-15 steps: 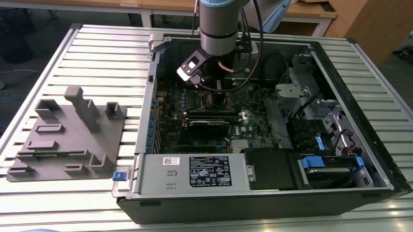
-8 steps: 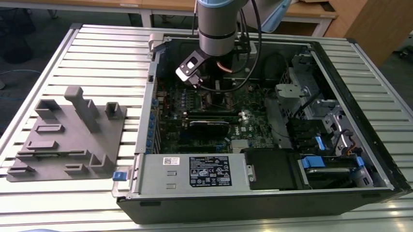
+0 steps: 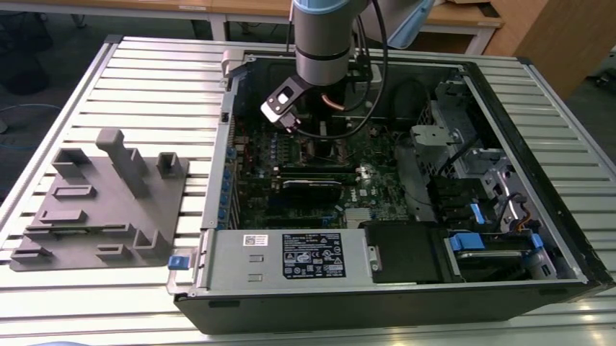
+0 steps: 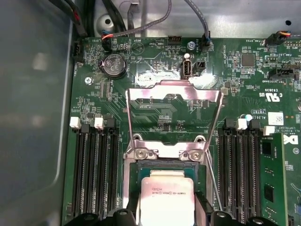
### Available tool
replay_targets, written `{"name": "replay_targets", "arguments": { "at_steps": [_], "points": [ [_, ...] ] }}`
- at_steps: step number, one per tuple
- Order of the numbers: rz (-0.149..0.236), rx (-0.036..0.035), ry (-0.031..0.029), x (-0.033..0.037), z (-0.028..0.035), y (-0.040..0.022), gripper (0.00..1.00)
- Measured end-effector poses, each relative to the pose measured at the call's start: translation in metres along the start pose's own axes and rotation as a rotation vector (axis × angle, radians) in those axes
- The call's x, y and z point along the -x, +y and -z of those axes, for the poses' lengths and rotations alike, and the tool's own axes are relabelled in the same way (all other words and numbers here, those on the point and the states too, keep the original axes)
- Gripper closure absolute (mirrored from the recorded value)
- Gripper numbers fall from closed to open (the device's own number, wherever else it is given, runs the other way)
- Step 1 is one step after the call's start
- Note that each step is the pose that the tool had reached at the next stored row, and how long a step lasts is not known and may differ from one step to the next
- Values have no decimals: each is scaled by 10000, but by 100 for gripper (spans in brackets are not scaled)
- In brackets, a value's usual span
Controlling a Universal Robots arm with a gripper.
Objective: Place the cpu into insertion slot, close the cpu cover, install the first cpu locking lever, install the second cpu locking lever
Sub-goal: 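Place the cpu into insertion slot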
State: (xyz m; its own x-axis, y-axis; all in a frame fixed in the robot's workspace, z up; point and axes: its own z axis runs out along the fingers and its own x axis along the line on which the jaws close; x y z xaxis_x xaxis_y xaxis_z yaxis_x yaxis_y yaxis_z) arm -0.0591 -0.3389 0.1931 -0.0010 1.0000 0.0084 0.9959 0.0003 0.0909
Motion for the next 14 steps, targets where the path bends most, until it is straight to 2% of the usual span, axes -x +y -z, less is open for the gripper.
{"name": "replay_targets", "arguments": {
  "at_steps": [14],
  "points": [
    [-16,0,-1,0,14,9,46]
  ]
}}
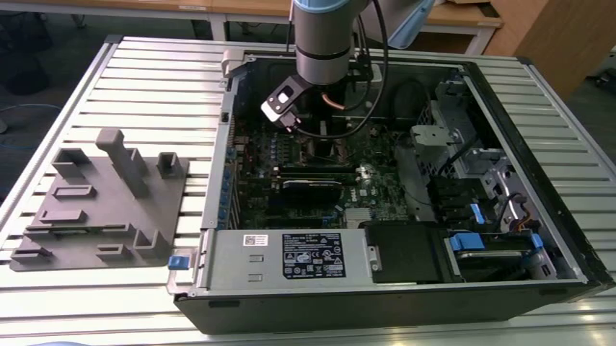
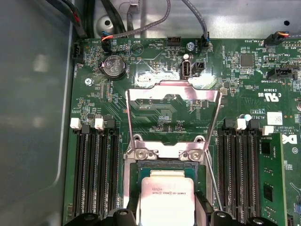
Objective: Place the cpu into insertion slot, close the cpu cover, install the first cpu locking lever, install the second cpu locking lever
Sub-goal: 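Place the cpu into insertion slot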
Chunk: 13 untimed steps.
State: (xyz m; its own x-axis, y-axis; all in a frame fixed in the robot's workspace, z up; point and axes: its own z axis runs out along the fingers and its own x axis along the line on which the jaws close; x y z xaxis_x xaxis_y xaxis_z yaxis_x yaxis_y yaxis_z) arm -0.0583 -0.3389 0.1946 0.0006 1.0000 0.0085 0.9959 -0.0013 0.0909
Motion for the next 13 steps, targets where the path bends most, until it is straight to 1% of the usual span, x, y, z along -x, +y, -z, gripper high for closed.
{"name": "replay_targets", "arguments": {
  "at_steps": [2,5,9,13],
  "points": [
    [0,0,-1,0,-1,12,46],
    [-2,2,-1,0,-5,12,46],
    [1,2,-8,2,-33,8,46],
    [0,9,-1,1,-36,9,46]
  ]
}}
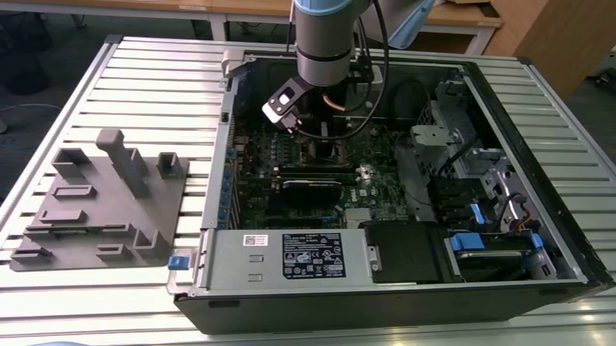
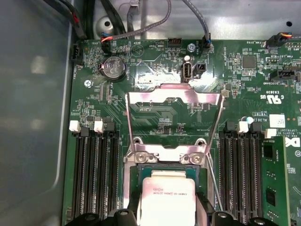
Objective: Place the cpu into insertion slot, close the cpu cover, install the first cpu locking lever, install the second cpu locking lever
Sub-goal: 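Place the cpu into insertion slot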
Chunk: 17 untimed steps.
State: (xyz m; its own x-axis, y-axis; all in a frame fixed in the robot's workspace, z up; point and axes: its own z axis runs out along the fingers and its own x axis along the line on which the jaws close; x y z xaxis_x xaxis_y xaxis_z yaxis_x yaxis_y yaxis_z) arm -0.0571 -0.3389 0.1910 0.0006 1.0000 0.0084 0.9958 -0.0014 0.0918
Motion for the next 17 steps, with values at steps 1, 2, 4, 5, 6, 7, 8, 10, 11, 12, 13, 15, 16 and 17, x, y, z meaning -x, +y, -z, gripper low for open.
{"name": "replay_targets", "arguments": {
  "at_steps": [1,2,4,5,6,7,8,10,11,12,13,15,16,17],
  "points": [
    [0,0,0,0,0,0,46],
    [0,0,0,0,0,0,46],
    [0,-1,-1,0,0,0,46],
    [0,-1,-1,0,0,0,46],
    [0,1,1,0,-1,0,46],
    [-1,6,12,-2,-4,1,45],
    [-1,8,13,-2,-5,1,45],
    [0,4,6,-1,-3,1,39],
    [0,1,1,0,-1,0,39],
    [0,1,1,0,-1,0,39],
    [0,-1,-1,0,2,0,39],
    [0,-1,-3,0,26,2,39],
    [1,-1,-6,0,44,4,39],
    [0,0,-5,-1,65,6,39]
  ]
}}
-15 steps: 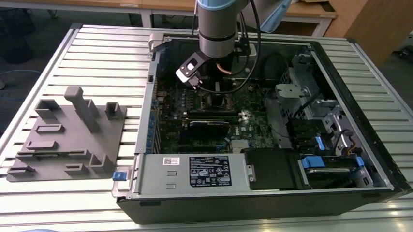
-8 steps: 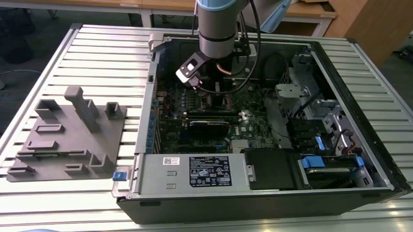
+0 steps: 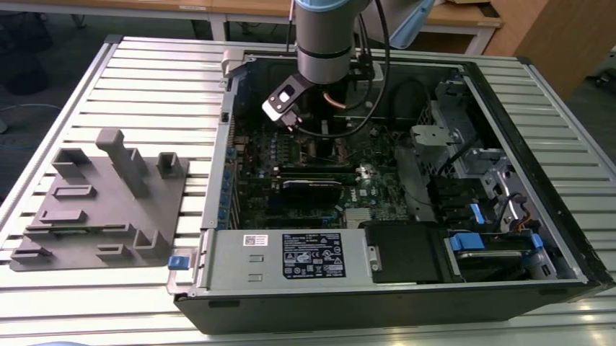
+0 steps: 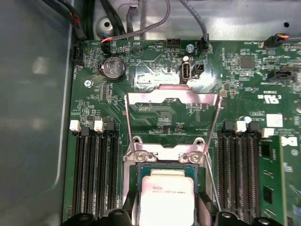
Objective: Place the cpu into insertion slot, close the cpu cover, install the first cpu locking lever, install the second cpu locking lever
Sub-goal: 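Place the cpu into insertion slot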
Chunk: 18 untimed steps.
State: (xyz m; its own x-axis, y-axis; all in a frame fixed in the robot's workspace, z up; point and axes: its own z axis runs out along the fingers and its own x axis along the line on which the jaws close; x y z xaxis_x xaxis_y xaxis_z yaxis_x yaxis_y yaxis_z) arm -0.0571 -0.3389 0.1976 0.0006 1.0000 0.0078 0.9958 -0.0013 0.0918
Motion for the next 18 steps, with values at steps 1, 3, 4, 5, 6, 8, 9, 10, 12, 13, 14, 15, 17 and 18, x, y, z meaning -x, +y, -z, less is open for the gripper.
{"name": "replay_targets", "arguments": {
  "at_steps": [1,3,4,5,6,8,9,10,12,13,14,15,17,18],
  "points": [
    [0,2,2,0,22,2,39],
    [0,1,1,-1,65,6,39],
    [0,0,0,-1,85,8,39],
    [0,0,0,-1,102,9,39],
    [0,0,0,-1,115,10,39],
    [0,1,2,-1,118,11,39],
    [0,2,3,-1,118,11,39],
    [0,1,1,-1,119,11,39],
    [0,1,1,-1,119,11,39],
    [0,1,1,-1,120,11,39],
    [0,0,1,-1,120,11,40],
    [0,0,0,-1,121,11,40],
    [0,0,1,-1,121,11,47],
    [0,0,1,-1,121,11,53]
  ]
}}
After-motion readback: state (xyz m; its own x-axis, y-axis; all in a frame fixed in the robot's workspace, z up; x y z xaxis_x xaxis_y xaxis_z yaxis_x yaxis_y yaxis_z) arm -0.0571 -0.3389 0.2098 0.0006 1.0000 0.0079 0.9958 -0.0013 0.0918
